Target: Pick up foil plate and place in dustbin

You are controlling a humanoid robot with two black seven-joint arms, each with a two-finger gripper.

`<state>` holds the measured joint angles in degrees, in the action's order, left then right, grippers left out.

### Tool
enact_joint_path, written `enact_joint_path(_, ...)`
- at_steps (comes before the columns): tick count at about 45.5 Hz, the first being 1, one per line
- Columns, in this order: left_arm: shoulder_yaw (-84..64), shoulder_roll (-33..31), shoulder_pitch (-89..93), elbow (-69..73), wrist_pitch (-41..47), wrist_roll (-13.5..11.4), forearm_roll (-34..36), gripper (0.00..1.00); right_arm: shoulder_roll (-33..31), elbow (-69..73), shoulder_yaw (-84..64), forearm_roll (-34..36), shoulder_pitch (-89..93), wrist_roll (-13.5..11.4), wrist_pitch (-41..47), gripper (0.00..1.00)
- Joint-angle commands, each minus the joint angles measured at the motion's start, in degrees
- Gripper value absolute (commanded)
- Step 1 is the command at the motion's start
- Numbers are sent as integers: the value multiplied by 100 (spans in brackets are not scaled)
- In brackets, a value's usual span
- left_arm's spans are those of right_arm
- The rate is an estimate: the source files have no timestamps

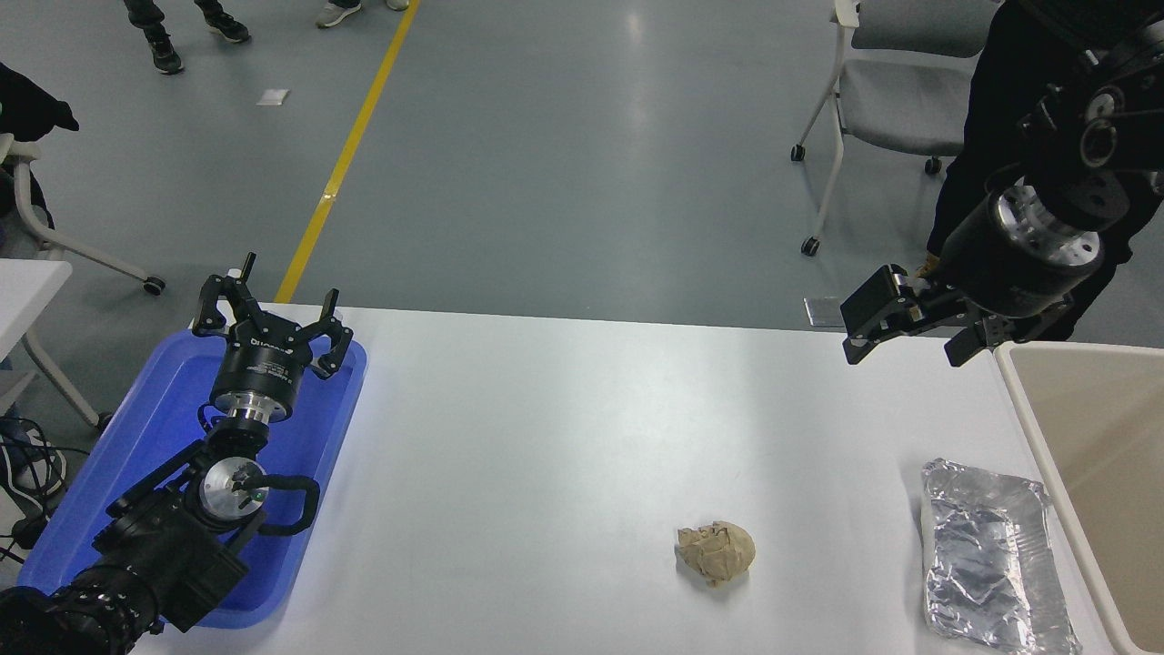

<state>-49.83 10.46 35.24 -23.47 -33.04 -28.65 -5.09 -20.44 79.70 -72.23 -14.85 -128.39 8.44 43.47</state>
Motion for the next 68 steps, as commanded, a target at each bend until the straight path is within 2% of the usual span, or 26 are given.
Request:
enact_joint_path(1, 0, 0, 0, 0, -1, 9, 8, 100, 31, -7, 7, 26, 7, 0, 4, 100)
enact_joint_path(68, 0, 0, 0, 0, -1, 0, 8, 100, 31, -499, 25, 43, 350, 9, -5, 100)
